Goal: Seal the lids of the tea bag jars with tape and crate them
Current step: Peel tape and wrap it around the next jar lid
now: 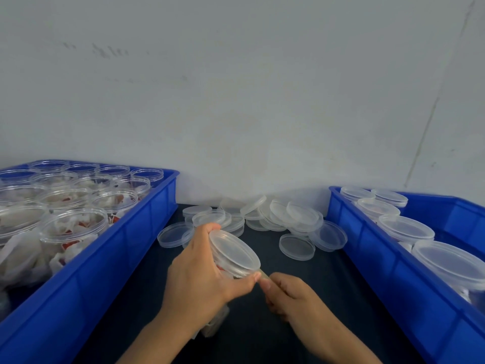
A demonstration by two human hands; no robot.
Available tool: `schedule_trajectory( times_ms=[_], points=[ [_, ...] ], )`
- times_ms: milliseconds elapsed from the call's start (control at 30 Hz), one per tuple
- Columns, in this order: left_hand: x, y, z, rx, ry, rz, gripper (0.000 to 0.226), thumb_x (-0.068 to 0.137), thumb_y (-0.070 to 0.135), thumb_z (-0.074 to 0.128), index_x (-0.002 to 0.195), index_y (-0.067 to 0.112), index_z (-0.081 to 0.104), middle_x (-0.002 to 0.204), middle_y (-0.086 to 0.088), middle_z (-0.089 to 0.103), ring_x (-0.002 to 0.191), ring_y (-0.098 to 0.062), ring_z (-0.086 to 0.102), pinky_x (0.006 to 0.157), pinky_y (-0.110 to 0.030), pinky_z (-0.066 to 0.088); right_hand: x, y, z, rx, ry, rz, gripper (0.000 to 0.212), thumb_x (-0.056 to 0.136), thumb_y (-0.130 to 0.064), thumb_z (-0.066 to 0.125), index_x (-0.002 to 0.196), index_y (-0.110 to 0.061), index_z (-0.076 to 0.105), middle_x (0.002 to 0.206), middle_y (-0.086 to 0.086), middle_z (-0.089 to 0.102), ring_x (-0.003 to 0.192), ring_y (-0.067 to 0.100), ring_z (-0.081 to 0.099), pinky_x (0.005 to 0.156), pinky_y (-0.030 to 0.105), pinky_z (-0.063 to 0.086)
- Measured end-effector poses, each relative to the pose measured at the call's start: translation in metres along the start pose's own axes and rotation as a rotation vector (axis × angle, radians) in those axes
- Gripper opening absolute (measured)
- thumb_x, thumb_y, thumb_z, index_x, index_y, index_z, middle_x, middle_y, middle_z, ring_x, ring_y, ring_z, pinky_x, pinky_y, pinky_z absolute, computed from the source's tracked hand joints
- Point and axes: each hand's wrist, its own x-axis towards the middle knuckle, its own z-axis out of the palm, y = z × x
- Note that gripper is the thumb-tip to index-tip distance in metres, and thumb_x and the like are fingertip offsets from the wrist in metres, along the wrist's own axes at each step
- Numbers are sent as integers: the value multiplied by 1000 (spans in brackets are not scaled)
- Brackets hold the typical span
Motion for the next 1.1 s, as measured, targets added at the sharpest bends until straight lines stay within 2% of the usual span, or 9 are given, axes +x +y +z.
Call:
schedule_trajectory(
  times_ms=[200, 300, 433, 500, 567, 700, 767, 967, 1100],
  points=[
    [-3, -2, 1, 37, 10, 63, 99, 44, 79, 66, 128, 38, 36, 110, 22, 53, 99, 0, 53, 78, -14, 40, -2, -2, -3, -123, -17, 2, 35, 100, -44, 41, 77, -19, 51, 67, -7, 52, 62, 5, 46, 66, 28, 42],
    [-6, -2, 2, 69, -20, 145, 97, 45, 80, 64, 127, 41, 32, 109, 29, 48, 99, 5, 51, 78, -7, 36, -5, -4, -9, -198, -111, -2, 32, 101, -38, 41, 91, -11, 56, 71, -2, 60, 65, 6, 54, 73, 32, 49],
    [-10, -2, 1, 82, -23, 208, 96, 45, 84, 63, 126, 49, 26, 111, 39, 43, 105, 17, 46, 76, -2, 34, -5, -9, -15, 80, -331, 64, 25, 102, -10, 42, 120, 7, 47, 96, 21, 65, 82, 18, 67, 82, 27, 54],
    [-11, -1, 1, 70, -28, 234, 94, 46, 82, 65, 125, 52, 24, 113, 41, 42, 109, 19, 43, 78, -2, 34, -5, -10, -17, 171, -410, 101, 32, 98, -2, 44, 129, 6, 41, 115, 29, 63, 99, 29, 67, 92, 33, 53],
    [-11, 0, 2, 45, -49, 255, 92, 47, 82, 67, 123, 57, 23, 116, 41, 43, 110, 17, 45, 82, -4, 36, -5, -10, -17, 240, -458, 170, 40, 96, 2, 46, 134, 3, 36, 113, 33, 62, 94, 34, 66, 90, 36, 53],
    [-12, 1, 3, 30, -70, 280, 92, 47, 83, 67, 123, 62, 20, 122, 41, 40, 112, 16, 45, 84, 0, 35, -3, -7, -11, 151, -318, 261, 35, 95, -13, 49, 127, 0, 41, 66, 6, 57, 52, 12, 49, 54, 22, 41],
    [-12, 1, 3, 29, -66, 285, 91, 48, 81, 69, 123, 61, 21, 122, 40, 41, 111, 16, 46, 84, 0, 35, -4, -9, -9, 104, -269, 259, 30, 96, -23, 50, 121, -6, 48, 59, 0, 48, 46, 8, 39, 47, 18, 32],
    [-12, -1, 3, 86, -61, 329, 95, 51, 78, 71, 129, 53, 22, 120, 35, 47, 112, 12, 47, 87, -2, 35, -6, -12, -2, 104, -207, 193, 12, 95, -6, 46, 105, -4, 53, 57, 2, 39, 41, 5, 36, 42, 15, 29],
    [-10, -4, 1, 138, -90, 348, 97, 52, 79, 70, 133, 41, 31, 123, 28, 51, 112, 11, 49, 90, -2, 34, -6, -13, 1, 112, -193, 189, 20, 91, 4, 47, 83, -10, 59, 54, -4, 42, 42, 3, 37, 43, 14, 31]
  ],
)
